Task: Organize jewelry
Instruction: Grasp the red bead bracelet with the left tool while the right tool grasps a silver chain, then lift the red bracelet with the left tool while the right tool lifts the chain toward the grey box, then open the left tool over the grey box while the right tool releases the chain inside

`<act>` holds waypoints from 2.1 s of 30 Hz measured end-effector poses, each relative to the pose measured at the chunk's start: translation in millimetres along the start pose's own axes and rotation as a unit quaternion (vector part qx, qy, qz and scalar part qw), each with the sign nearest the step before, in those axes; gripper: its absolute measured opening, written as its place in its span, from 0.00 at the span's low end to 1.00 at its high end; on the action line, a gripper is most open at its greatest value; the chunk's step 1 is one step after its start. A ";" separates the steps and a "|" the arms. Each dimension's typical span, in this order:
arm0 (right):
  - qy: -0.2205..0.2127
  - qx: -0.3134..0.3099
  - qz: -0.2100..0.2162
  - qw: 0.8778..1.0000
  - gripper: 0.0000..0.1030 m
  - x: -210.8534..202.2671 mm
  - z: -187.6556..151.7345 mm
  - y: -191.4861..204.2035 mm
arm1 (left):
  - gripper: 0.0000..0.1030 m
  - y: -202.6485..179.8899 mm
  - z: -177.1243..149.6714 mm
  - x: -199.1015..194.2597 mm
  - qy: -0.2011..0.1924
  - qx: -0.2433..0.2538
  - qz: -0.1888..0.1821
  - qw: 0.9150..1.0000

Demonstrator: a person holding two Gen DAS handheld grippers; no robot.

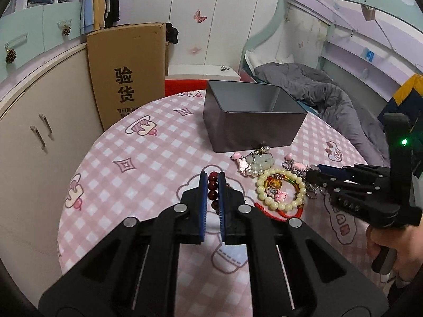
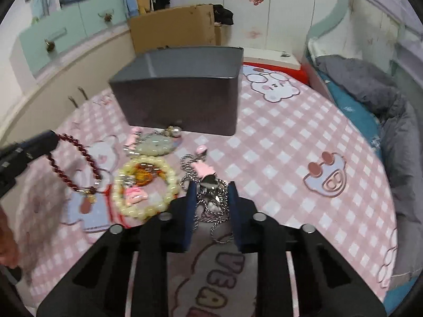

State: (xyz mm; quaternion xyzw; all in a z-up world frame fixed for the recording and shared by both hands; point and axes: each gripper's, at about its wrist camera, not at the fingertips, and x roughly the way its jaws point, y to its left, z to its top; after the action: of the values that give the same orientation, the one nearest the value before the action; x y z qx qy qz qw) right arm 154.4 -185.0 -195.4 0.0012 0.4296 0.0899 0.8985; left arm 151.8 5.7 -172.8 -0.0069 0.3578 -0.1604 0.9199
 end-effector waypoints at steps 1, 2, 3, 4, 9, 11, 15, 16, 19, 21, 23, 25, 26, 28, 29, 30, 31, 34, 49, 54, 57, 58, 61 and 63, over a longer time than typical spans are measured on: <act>-0.003 0.001 0.000 1.000 0.19 -3.7 -1.9 -1.1 | 0.07 0.7 -1.6 -2.1 -0.001 0.001 -0.001 1.000; -0.005 0.001 0.000 1.000 0.19 -5.8 -2.6 -1.6 | 0.07 0.7 -3.5 -3.8 -0.001 0.001 -0.003 1.000; -0.008 0.006 0.007 1.000 0.19 -10.0 -4.7 -3.5 | 0.07 0.8 -5.1 -4.8 -0.002 0.001 -0.004 1.000; -0.014 0.014 0.018 1.000 0.19 -15.9 -6.7 -5.9 | 0.07 0.1 -5.7 -6.3 -0.004 0.001 -0.006 1.000; -0.047 0.057 0.089 0.993 0.19 -50.6 -9.9 -16.4 | 0.07 -1.1 -6.0 -17.4 -0.015 0.002 -0.014 1.000; -0.056 0.064 0.105 0.991 0.19 -61.7 -8.7 -19.8 | 0.07 -1.3 -4.6 -22.0 -0.021 0.001 -0.016 1.000; -0.084 0.070 0.127 0.986 0.19 -86.3 -3.9 -21.6 | 0.07 -3.2 -1.3 -30.5 -0.030 0.001 -0.020 0.999; -0.093 0.068 0.131 0.985 0.19 -94.0 -0.7 -20.2 | 0.07 -3.8 0.0 -33.2 -0.034 0.001 -0.022 0.999; -0.117 0.057 0.137 0.982 0.19 -110.8 10.0 -17.0 | 0.07 -5.7 7.8 -44.1 -0.049 0.006 -0.026 0.998; -0.136 0.041 0.139 0.980 0.19 -126.1 21.2 -11.4 | 0.07 -6.6 15.6 -53.0 -0.060 0.007 -0.034 0.998; -0.151 0.029 0.140 0.978 0.19 -138.8 31.2 -9.0 | 0.07 -7.6 27.2 -63.9 -0.074 0.010 -0.044 0.996; -0.163 0.016 0.138 0.977 0.19 -149.2 43.6 -4.0 | 0.07 -9.1 37.3 -71.7 -0.086 0.014 -0.047 0.995; -0.168 0.012 0.137 0.976 0.19 -153.8 47.9 -2.6 | 0.07 -10.9 44.4 -76.7 -0.094 0.018 -0.046 0.994; -0.180 0.003 0.139 0.974 0.19 -162.9 58.8 0.7 | 0.07 -13.3 54.4 -83.4 -0.103 0.023 -0.051 0.993; -0.185 -0.001 0.139 0.973 0.19 -167.1 62.8 2.0 | 0.07 -14.4 58.9 -86.1 -0.105 0.024 -0.059 0.992; -0.191 -0.007 0.138 0.972 0.19 -171.3 68.7 4.0 | 0.07 -15.4 66.7 -89.0 -0.108 0.025 -0.070 0.991; -0.197 -0.011 0.137 0.971 0.19 -175.1 75.8 5.9 | 0.07 -16.3 72.8 -90.4 -0.111 0.028 -0.074 0.991; -0.208 -0.017 0.138 0.968 0.19 -176.7 100.1 9.0 | 0.07 -21.1 98.5 -88.2 -0.116 0.041 -0.082 0.989; -0.110 0.021 0.130 0.985 0.19 -74.2 180.6 -8.5 | 0.08 -40.7 176.7 8.7 -0.023 0.052 -0.101 0.993; -0.058 0.056 0.110 0.991 0.46 -36.5 173.4 -22.5 | 0.30 -29.5 175.0 42.3 0.017 0.038 -0.030 0.999; -0.072 0.072 0.095 0.990 0.88 -40.2 163.7 -29.3 | 0.93 -15.8 171.0 30.3 -0.022 0.017 0.002 1.000; -0.071 0.076 0.092 0.990 0.92 -41.9 161.4 -30.6 | 0.93 -14.0 169.9 25.2 -0.032 0.018 0.009 0.999; -0.082 0.092 0.064 0.990 0.93 -53.8 152.5 -34.9 | 0.93 -7.7 166.8 4.9 -0.047 0.010 0.034 0.998; -0.093 0.104 0.051 0.989 0.93 -63.1 147.0 -36.3 | 0.93 -4.5 164.3 -13.7 -0.064 0.005 0.052 0.997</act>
State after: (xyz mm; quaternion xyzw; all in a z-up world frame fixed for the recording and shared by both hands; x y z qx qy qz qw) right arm 234.9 -220.0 -56.8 0.1249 0.3502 0.0903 0.9239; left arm 249.5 -11.3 -41.1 0.0058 0.2975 -0.1134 0.9479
